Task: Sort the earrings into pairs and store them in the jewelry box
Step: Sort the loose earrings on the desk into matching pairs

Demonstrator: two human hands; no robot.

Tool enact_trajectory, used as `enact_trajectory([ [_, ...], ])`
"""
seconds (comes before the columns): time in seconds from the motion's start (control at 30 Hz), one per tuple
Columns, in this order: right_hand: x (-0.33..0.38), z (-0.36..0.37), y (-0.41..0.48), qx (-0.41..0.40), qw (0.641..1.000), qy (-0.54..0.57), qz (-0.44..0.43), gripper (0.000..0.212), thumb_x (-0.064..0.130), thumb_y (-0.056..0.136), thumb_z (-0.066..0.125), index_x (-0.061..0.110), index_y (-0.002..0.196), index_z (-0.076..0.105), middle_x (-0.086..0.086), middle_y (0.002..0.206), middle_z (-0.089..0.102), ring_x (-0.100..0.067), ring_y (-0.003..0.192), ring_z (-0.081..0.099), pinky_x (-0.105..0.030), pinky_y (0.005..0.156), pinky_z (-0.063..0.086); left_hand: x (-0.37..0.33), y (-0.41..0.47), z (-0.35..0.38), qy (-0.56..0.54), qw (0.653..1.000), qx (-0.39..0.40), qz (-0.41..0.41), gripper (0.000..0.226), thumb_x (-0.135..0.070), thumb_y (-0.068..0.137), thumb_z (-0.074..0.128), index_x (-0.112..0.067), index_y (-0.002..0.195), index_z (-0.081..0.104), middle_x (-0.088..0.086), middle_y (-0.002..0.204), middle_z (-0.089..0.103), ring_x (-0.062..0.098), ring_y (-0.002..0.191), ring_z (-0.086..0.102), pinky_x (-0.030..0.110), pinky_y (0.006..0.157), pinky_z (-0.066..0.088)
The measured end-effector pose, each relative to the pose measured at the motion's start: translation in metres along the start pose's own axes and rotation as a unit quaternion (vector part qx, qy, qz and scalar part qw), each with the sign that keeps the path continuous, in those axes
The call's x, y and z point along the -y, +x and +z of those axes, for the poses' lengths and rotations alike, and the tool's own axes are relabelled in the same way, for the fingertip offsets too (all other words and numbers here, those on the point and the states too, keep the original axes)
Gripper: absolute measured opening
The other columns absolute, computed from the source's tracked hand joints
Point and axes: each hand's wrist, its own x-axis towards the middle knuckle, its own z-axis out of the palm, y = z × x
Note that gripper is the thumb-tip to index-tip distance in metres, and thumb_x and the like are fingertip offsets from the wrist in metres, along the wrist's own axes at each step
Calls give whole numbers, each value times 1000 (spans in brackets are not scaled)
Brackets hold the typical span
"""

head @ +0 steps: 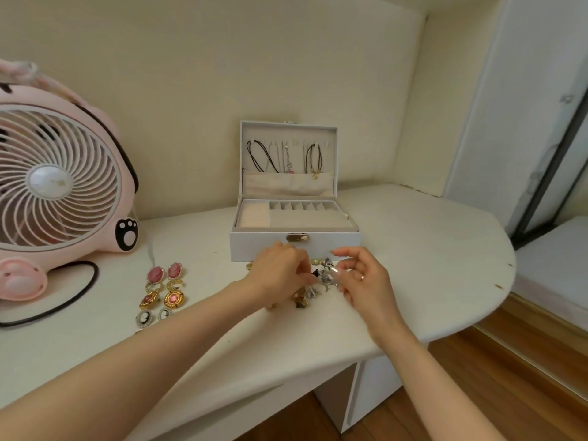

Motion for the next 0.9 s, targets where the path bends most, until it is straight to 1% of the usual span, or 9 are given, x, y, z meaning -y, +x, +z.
enact_trajectory([
  [0.07, 0, 0, 0, -6, 1000, 11, 8, 28, -1, 88, 56, 25, 97, 62, 0, 81, 57, -8, 58, 52, -14, 47, 38, -7, 10, 4, 4, 1000, 20, -3, 29, -42, 84, 61, -18, 100, 64, 1, 105, 63, 20, 103, 51, 27, 75, 36],
  [0.17, -1, -1, 0, -7, 1000, 14, 5, 30, -3, 89, 52, 25, 95, 62, 1, 81, 56, -9, 55, 53, -17, 46, 40, -15, 19, 8, 4, 999, 34, -28, 23, -35, 84, 64, -15, 97, 66, 2, 102, 66, 20, 100, 57, 25, 68, 35],
  [0.33, 0, 0, 1, 13, 1000, 26, -10, 32, -9, 83, 58, 20, 95, 63, -1, 80, 55, -10, 61, 56, -24, 59, 50, -16, 25, 8, -41, 994, 66, -74, 16, -24, 86, 59, -12, 93, 67, 5, 98, 68, 23, 95, 61, 29, 71, 44],
  [0.43, 1, 1, -1, 14, 999, 37, -9, 32, -12, 78, 63, 18, 90, 65, 1, 73, 56, -8, 60, 54, -23, 58, 50, -12, 21, 5, -71, 995, 16, -61, 10, -23, 86, 58, -16, 91, 62, 2, 99, 66, 20, 92, 59, 28, 71, 43],
  [0.57, 5, 0, -3, -27, 998, 57, -15, 13, -2, 83, 64, 10, 84, 67, 0, 59, 62, -13, 53, 55, -22, 50, 47, -8, 7, -7, -110, 992, -54, -29, 9, -25, 88, 58, -17, 87, 53, -1, 90, 62, 16, 78, 51, 26, 66, 37],
  [0.67, 8, 1, -6, -57, 996, 26, -61, 15, 3, 84, 65, 18, 83, 69, 0, 69, 65, -11, 58, 55, -20, 53, 46, -2, -10, -20, -134, 989, -68, -6, 10, -23, 87, 61, -16, 87, 55, -4, 80, 58, 17, 75, 53, 30, 67, 45],
  [0.77, 16, 11, -12, -27, 993, -38, -113, 17, 8, 84, 66, 24, 84, 71, 7, 83, 66, -12, 67, 58, -21, 60, 47, 9, -29, -37, -120, 991, -65, 17, 10, -23, 85, 63, -19, 81, 55, -6, 78, 59, 14, 74, 56, 32, 70, 50],
  [0.83, 22, 23, -16, 8, 991, -41, -124, 18, 6, 84, 66, 23, 85, 72, 8, 82, 64, -17, 67, 58, -23, 59, 48, 18, -41, -48, -92, 994, -57, 20, 12, -26, 83, 66, -22, 78, 55, -8, 80, 60, 11, 75, 55, 31, 70, 49],
  [0.9, 28, 35, -20, 45, 991, -41, -115, 19, 3, 83, 66, 20, 85, 73, 6, 79, 63, -14, 60, 57, -23, 54, 48, 26, -54, -56, -72, 997, -40, 12, 13, -29, 82, 67, -26, 76, 55, -11, 79, 61, 10, 75, 55, 30, 71, 47],
])
